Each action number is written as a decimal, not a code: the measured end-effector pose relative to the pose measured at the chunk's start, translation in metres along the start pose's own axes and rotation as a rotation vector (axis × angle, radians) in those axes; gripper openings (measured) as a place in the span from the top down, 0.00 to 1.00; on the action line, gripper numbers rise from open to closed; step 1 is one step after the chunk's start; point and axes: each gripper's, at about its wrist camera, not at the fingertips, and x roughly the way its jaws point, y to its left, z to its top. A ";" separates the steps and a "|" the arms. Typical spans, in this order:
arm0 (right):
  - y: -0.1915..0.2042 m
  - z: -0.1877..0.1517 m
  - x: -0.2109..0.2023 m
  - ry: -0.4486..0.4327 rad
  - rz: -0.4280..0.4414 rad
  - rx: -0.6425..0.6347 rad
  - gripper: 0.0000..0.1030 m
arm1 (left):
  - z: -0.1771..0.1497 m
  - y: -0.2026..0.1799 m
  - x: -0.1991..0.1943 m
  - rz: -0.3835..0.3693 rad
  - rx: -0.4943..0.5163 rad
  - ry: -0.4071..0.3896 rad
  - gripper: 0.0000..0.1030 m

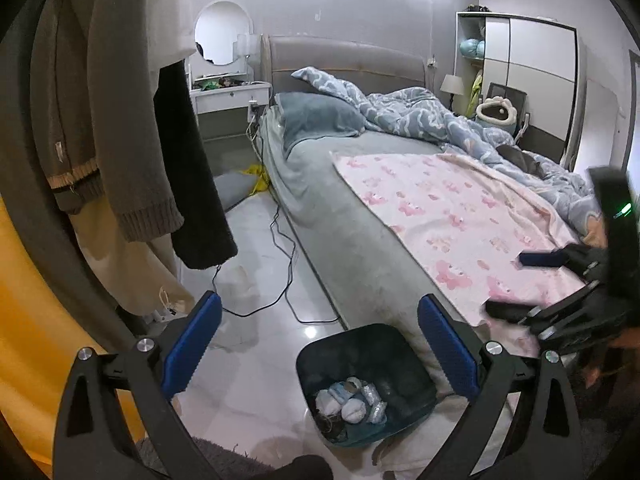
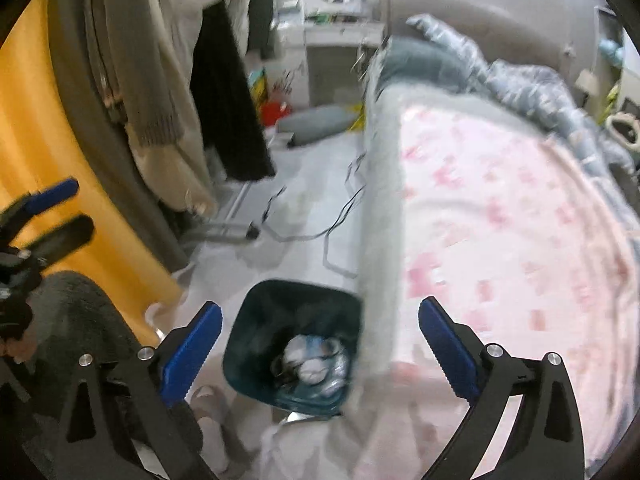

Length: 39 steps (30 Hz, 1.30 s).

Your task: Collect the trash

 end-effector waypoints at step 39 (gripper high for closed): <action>-0.063 -0.086 -0.123 -0.275 -0.137 0.045 0.03 | -0.042 -0.030 -0.024 0.050 -0.004 -0.091 0.03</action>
